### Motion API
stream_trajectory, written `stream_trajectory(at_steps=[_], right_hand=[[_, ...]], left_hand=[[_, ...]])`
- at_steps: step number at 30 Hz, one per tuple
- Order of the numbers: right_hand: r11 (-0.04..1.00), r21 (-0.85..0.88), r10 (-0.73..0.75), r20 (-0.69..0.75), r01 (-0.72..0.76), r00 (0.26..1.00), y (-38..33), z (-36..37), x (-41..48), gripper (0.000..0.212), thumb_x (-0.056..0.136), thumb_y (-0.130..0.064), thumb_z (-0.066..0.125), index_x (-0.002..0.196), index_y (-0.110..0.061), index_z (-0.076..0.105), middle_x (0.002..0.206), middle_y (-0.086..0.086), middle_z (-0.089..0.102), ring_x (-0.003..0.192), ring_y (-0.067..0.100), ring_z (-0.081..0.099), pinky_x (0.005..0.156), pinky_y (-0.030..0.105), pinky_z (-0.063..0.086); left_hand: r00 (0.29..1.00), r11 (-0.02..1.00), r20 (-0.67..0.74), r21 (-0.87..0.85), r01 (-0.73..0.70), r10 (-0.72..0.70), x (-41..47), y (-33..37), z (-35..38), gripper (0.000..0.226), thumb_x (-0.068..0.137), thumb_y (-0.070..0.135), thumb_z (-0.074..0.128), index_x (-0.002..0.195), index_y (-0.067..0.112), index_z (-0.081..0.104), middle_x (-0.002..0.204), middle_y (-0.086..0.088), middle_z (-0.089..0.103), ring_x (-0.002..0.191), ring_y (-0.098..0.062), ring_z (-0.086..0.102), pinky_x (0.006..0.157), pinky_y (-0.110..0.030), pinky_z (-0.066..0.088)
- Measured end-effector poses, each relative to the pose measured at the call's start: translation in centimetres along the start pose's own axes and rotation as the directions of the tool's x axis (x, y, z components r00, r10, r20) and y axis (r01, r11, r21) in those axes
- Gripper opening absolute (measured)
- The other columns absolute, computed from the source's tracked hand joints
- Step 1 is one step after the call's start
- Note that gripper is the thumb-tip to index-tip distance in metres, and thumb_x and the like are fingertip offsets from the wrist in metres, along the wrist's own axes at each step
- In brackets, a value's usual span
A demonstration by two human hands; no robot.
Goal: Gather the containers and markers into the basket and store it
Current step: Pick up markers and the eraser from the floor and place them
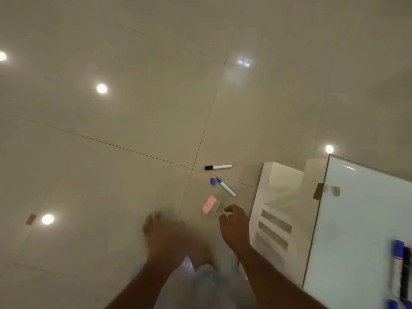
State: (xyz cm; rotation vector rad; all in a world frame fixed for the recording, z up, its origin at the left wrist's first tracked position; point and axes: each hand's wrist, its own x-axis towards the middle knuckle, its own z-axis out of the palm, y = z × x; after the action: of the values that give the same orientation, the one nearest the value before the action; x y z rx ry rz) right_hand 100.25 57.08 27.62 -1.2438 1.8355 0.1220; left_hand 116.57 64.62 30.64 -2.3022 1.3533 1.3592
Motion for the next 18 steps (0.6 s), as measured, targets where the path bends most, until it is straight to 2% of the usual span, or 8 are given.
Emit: stream_trajectory(at_steps=[3, 6, 8, 9, 11, 14, 16, 18], right_hand=[[0.992, 0.018, 0.125, 0.056, -0.126, 0.991, -1.2, -0.1, 4.0, 0.029, 0.091, -0.014, 0.059, 0.120, -0.009, 0.060, 0.123, 0.007, 0.061, 0.103, 0.016, 0.056, 0.084, 0.024, 0.042], [0.984, 0.010, 0.180, 0.012, -0.180, 0.984, -0.8, 0.4, 8.8, 0.026, 0.089, -0.013, 0.061, 0.114, -0.009, 0.063, 0.118, 0.009, 0.065, 0.098, 0.019, 0.058, 0.082, 0.021, 0.038], [0.974, 0.004, 0.227, -0.022, -0.226, 0.974, -0.2, 1.5, 12.7, 0.023, 0.087, -0.013, 0.061, 0.110, -0.008, 0.065, 0.114, 0.011, 0.066, 0.094, 0.022, 0.059, 0.079, 0.021, 0.038], [0.972, 0.000, 0.234, -0.027, -0.234, 0.972, 0.1, 1.9, 14.4, 0.022, 0.087, -0.013, 0.061, 0.108, -0.008, 0.065, 0.112, 0.011, 0.066, 0.092, 0.022, 0.057, 0.076, 0.021, 0.036], [0.967, -0.002, 0.254, -0.022, -0.254, 0.967, 1.4, 3.3, 18.0, 0.023, 0.086, -0.013, 0.062, 0.109, -0.009, 0.065, 0.113, 0.010, 0.065, 0.090, 0.020, 0.055, 0.073, 0.022, 0.034], [0.967, 0.010, 0.255, 0.003, -0.255, 0.967, 3.5, 5.5, 22.6, 0.030, 0.088, -0.015, 0.064, 0.117, -0.010, 0.061, 0.117, 0.008, 0.062, 0.087, 0.016, 0.052, 0.066, 0.022, 0.038], [0.973, -0.032, 0.227, 0.003, -0.227, 0.974, 4.7, 6.6, 24.7, 0.031, 0.088, -0.015, 0.064, 0.118, -0.009, 0.060, 0.116, 0.009, 0.062, 0.085, 0.015, 0.050, 0.069, 0.023, 0.037], [0.979, -0.107, 0.177, 0.012, -0.174, 0.984, 7.4, 8.2, 27.0, 0.032, 0.087, -0.015, 0.065, 0.118, -0.009, 0.059, 0.116, 0.010, 0.063, 0.089, 0.019, 0.054, 0.072, 0.024, 0.038]], left_hand=[[0.996, 0.999, 0.092, -0.039, -0.013, 0.016, 4.2, 0.5, -1.5, 0.027, 0.098, 0.036, 0.046, 0.079, 0.020, 0.056, 0.080, 0.001, 0.064, 0.083, -0.019, 0.064, 0.075, -0.033, 0.051], [0.988, 0.999, 0.154, -0.040, -0.005, 0.011, 10.4, 1.7, -2.3, 0.027, 0.098, 0.034, 0.049, 0.095, 0.013, 0.066, 0.099, -0.004, 0.069, 0.098, -0.023, 0.065, 0.084, -0.032, 0.048], [0.993, 0.998, 0.121, 0.064, 0.005, -0.012, 14.5, 2.1, -2.0, 0.028, 0.097, 0.040, 0.049, 0.107, 0.020, 0.067, 0.115, 0.001, 0.064, 0.114, -0.020, 0.057, 0.078, -0.019, 0.031], [0.996, 0.995, 0.082, 0.101, 0.016, -0.025, 16.1, 2.3, -1.9, 0.030, 0.096, 0.043, 0.049, 0.110, 0.024, 0.067, 0.119, 0.003, 0.062, 0.115, -0.018, 0.054, 0.069, -0.020, 0.019], [0.995, 0.991, 0.081, 0.120, 0.055, -0.065, 19.6, 2.5, -0.1, 0.028, 0.095, 0.045, 0.050, 0.108, 0.025, 0.066, 0.111, 0.005, 0.061, 0.106, -0.016, 0.055, 0.066, -0.021, 0.013], [0.974, 0.990, 0.202, -0.078, 0.117, -0.099, 24.9, 2.1, 4.4, 0.023, 0.091, 0.035, 0.062, 0.098, 0.014, 0.065, 0.096, 0.000, 0.063, 0.092, -0.018, 0.059, 0.072, -0.010, 0.034], [0.966, 0.962, 0.231, -0.216, 0.168, -0.117, 27.7, 1.7, 7.3, 0.024, 0.087, 0.030, 0.067, 0.094, 0.008, 0.064, 0.097, -0.009, 0.067, 0.094, -0.026, 0.062, 0.077, -0.029, 0.045], [0.976, 0.942, 0.180, -0.288, 0.171, -0.123, 30.5, 1.5, 11.4, 0.027, 0.082, 0.031, 0.072, 0.093, 0.008, 0.062, 0.093, -0.009, 0.066, 0.089, -0.025, 0.062, 0.072, -0.031, 0.046]])
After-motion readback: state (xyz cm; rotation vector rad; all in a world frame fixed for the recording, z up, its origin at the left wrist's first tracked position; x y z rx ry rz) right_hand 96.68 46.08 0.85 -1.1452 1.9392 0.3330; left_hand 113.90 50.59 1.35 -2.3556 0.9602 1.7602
